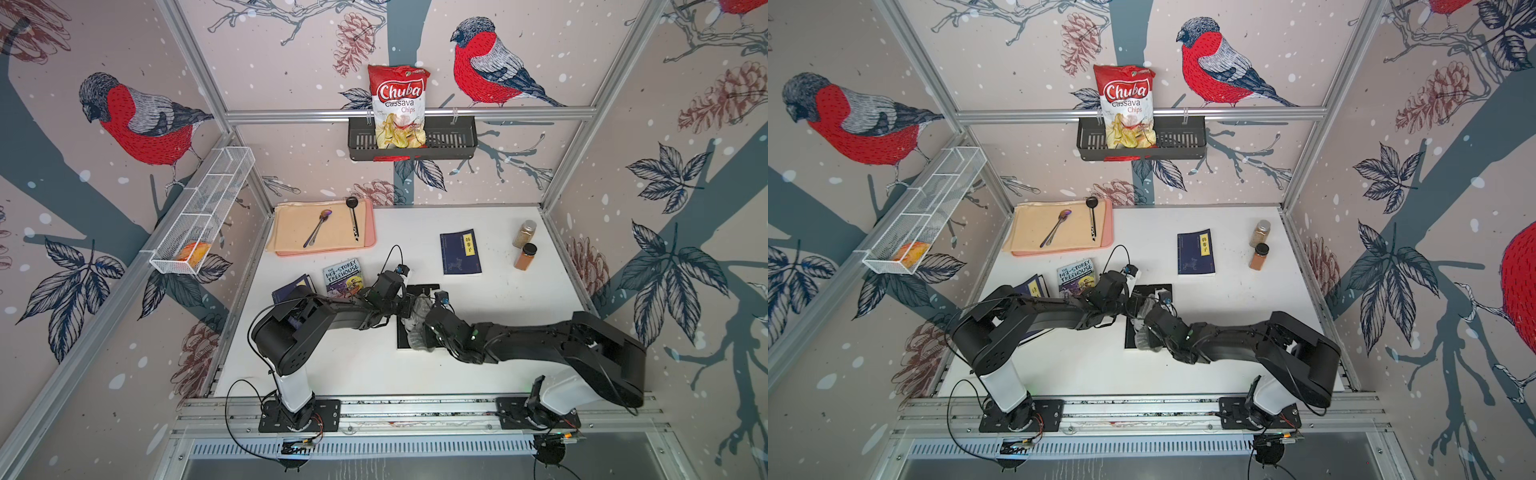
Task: Wipe the cover of the book
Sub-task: Move the book to the center of the board.
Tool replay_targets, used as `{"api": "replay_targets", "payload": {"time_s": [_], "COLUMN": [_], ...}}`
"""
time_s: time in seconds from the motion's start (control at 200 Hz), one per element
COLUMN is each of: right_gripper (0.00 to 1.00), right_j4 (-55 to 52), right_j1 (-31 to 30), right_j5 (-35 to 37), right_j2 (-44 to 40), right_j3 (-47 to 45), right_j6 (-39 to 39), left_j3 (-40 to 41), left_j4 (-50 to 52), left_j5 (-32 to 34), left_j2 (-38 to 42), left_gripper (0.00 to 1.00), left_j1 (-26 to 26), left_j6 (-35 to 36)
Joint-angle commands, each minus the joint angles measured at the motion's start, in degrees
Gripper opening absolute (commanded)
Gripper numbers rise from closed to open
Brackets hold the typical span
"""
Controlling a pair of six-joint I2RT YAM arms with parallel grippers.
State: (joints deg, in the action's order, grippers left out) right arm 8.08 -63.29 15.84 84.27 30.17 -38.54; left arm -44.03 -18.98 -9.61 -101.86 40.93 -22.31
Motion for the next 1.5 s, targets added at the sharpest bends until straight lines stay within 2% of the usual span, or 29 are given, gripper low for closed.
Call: {"api": "replay_targets", "payload": {"time_s": [0.0, 0.145, 0.27, 0.39, 0.525, 0.67, 0.775, 0.895, 1.066, 1.206, 1.296, 1.401, 1.496], "right_gripper": [0.05, 0.05, 0.02, 0.01, 0.01, 0.03, 0.03, 0.04, 0.04, 0.04, 0.03, 0.03, 0.04], "right_j4": [-5.9, 0.2, 3.8, 1.9, -0.6, -8.0, -9.8, -12.0, -8.1, -6.3, -5.6, -6.7, -11.0], "right_j1": [-0.7, 7.3, 16.4, 19.3, 15.6, 5.8, -0.4, -4.2, -4.5, 1.9, 5.2, 2.9, -2.3], "right_j5": [-1.0, -4.9, -9.4, -9.9, -7.4, 1.3, 1.2, 0.8, -0.9, -0.4, -1.0, -1.4, -2.2], "right_j2": [-2.5, 0.9, 10.3, 17.9, 15.5, 7.2, 3.5, 2.6, 5.9, 9.4, 8.6, 4.3, 1.0], "right_j3": [-5.6, -4.1, 5.0, 13.5, 11.3, 3.8, -1.2, -4.3, -4.5, -1.4, -1.4, -3.9, -5.7], "right_j6": [-7.1, -2.1, 4.0, 6.6, 5.3, -1.7, -8.4, -14.9, -14.8, -8.1, -6.1, -7.9, -11.2], "left_j3": [0.7, 0.9, 0.8, 0.6, 1.0, 1.3, 2.0, 2.1, 2.5, 3.3, 3.5, 3.5, 3.1], "left_j4": [11.3, 11.4, 11.2, 11.0, 10.2, 9.1, 7.4, 7.4, 7.6, 7.7, 7.6, 7.2, 7.0], "left_j5": [4.0, 4.2, 4.1, 3.9, 3.6, 2.7, 2.1, 1.9, 2.0, 2.6, 2.4, 2.2, 1.8], "left_j2": [-1.3, -1.2, -1.4, -1.8, -2.0, -3.4, -3.9, -4.0, -3.2, -2.4, -2.3, -2.4, -2.9], "left_gripper": [0.0, 0.0, 0.0, 0.0, 0.0, 0.0, 0.0, 0.0, 0.0, 0.0, 0.0, 0.0, 0.0], "left_j1": [-0.4, -0.5, -0.6, -0.7, -1.0, -1.2, -1.4, -1.5, -1.7, -1.9, -2.2, -2.4, -2.5], "left_j6": [0.2, 0.3, 0.3, 0.3, 0.1, -0.8, -1.6, -1.5, -1.5, -1.4, -1.5, -1.5, -1.7]}}
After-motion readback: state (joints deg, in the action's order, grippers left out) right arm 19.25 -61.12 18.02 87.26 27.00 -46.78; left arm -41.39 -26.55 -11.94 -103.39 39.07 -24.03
